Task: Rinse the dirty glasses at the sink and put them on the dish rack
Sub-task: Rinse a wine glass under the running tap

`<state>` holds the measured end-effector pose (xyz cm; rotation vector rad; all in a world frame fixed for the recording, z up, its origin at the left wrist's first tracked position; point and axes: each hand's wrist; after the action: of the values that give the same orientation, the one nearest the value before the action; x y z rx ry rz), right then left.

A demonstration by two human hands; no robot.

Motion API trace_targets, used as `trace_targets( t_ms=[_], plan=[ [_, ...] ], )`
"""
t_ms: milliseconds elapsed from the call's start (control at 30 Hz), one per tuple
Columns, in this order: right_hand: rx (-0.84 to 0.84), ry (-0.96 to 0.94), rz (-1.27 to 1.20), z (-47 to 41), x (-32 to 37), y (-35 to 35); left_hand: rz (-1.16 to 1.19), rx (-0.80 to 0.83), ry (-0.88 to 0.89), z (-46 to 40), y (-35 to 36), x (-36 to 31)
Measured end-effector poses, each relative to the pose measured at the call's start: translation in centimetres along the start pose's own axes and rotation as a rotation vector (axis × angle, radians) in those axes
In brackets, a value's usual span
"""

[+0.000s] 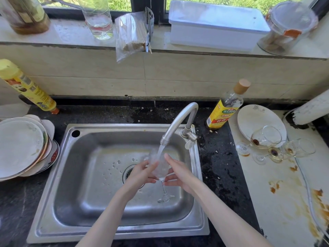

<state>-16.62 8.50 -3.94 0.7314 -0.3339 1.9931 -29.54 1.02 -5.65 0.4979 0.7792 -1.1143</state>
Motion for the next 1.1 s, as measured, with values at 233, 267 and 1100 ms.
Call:
trace_targets(
  t_ms=[233, 267, 1100],
  plan=[
    [-0.002, 0.103, -0.15, -0.8, 1.3, 1.4, -0.031, -0.154, 0.098, -0.3, -0.5, -0.3],
    [0.002, 0.091, -0.166, -0.8, 1.4, 1.6, -0.043, -0.169, 0.116, -0.4, -0.5, -0.5],
    [0.216, -0.301, -0.2, -0.5, -0.2, -0.5, -0.107, 0.023, 0.319, 0.6, -1.4, -2.2]
  ],
)
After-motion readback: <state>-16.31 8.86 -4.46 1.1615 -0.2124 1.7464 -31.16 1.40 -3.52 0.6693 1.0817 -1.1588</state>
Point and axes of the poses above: each hand's wrist, its own z-axis away from the middle knuckle, its own y-axis out of the palm, x = y × z, and after that the axes turned 4 degrees about -x, right-handed
